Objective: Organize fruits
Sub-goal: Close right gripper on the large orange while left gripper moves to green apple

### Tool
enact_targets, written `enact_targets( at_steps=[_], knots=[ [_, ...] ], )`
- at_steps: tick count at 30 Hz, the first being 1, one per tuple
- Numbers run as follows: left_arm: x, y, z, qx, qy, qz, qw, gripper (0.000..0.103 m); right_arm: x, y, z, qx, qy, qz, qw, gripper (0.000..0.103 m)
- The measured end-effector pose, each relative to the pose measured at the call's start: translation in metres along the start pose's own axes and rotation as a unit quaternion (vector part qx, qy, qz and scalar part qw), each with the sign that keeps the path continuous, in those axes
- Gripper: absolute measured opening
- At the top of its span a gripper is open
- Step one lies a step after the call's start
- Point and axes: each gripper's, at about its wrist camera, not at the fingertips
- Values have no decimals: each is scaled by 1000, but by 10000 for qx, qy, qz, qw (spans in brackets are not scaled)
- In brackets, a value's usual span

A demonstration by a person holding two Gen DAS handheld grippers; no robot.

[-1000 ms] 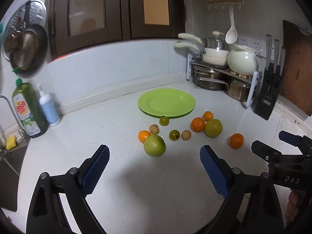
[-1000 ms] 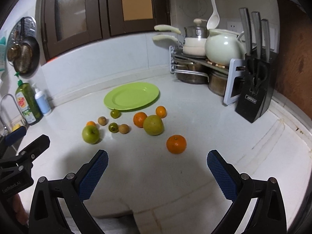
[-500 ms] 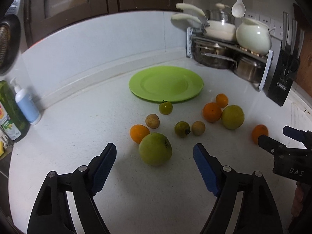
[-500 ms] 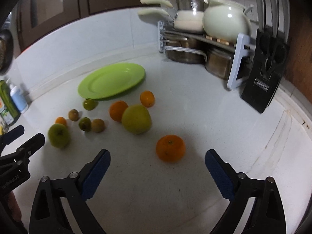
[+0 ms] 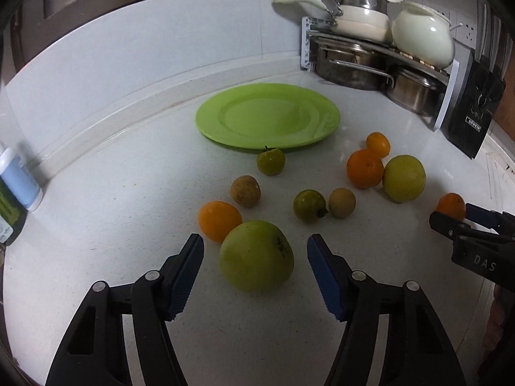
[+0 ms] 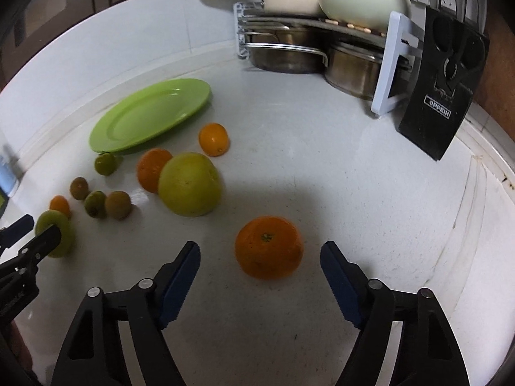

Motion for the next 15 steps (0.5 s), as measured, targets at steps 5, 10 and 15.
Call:
enact_targets(
  at_steps=[5, 10, 15],
  knots=[
    [1, -9, 2, 87, -24, 110, 9999, 51, -1, -6, -1, 72, -9, 67, 10000, 61],
    [-1, -13, 3, 188, -51, 126, 9997, 50, -2, -10, 1, 146, 5, 87, 9999, 50],
    [-2, -15, 1, 241, -192, 91, 9995, 50, -3, -9, 2, 246, 23, 89, 9997, 44]
  ],
)
Point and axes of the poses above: each gripper's, at about its wrist camera, not at the fingertips, and y roughly against the way its jaws point, z to its left, x to its underside, and after that the axes turned 9 degrees about -z, right-handed
